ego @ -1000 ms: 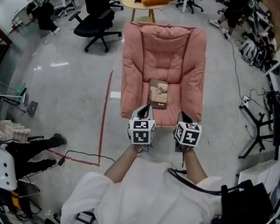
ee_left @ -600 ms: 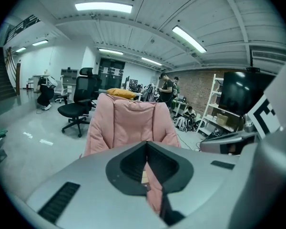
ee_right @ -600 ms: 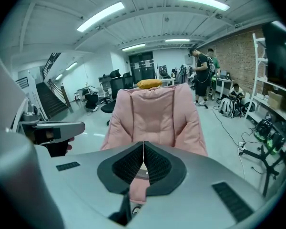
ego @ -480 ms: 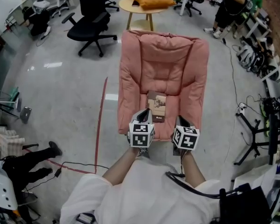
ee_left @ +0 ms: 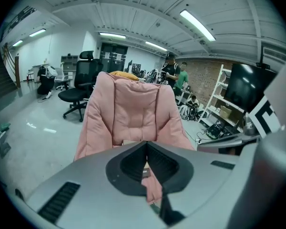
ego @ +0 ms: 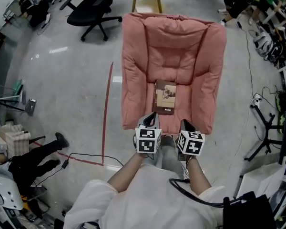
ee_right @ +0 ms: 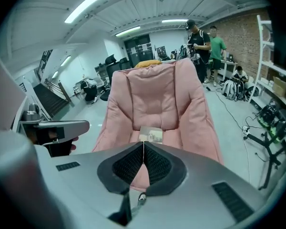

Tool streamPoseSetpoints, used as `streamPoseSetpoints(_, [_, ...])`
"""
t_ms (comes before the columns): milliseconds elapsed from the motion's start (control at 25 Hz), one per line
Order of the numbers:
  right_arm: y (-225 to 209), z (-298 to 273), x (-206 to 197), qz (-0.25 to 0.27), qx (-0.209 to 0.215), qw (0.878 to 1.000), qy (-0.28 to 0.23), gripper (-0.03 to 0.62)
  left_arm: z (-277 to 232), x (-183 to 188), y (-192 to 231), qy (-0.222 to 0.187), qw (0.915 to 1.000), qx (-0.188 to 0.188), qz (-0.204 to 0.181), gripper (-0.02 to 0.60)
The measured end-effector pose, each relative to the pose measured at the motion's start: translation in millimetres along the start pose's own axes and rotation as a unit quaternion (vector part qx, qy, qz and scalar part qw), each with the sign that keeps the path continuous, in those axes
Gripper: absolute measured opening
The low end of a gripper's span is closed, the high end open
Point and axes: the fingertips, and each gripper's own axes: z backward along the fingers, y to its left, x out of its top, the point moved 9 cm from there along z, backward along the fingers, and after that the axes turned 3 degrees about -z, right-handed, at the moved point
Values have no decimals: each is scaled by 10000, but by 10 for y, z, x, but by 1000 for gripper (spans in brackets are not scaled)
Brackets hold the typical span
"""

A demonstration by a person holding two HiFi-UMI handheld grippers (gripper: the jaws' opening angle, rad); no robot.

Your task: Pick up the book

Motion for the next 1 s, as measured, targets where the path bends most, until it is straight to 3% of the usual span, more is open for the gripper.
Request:
streamPoseSetpoints(280, [-48, -361, -101, 57, 286, 9991, 304, 29, -258, -263, 35, 462, 9986, 69, 253, 9])
streamPoseSetpoints(680, [-470, -1291, -799, -214, 284, 9950, 938, 29, -1178, -1054, 334, 1053, 9921, 336, 600, 10])
streamPoseSetpoints(1000, [-773, -2042, -1084, -339, 217, 9943, 986, 29, -1837, -1508, 608, 1142, 9896, 404, 775, 11])
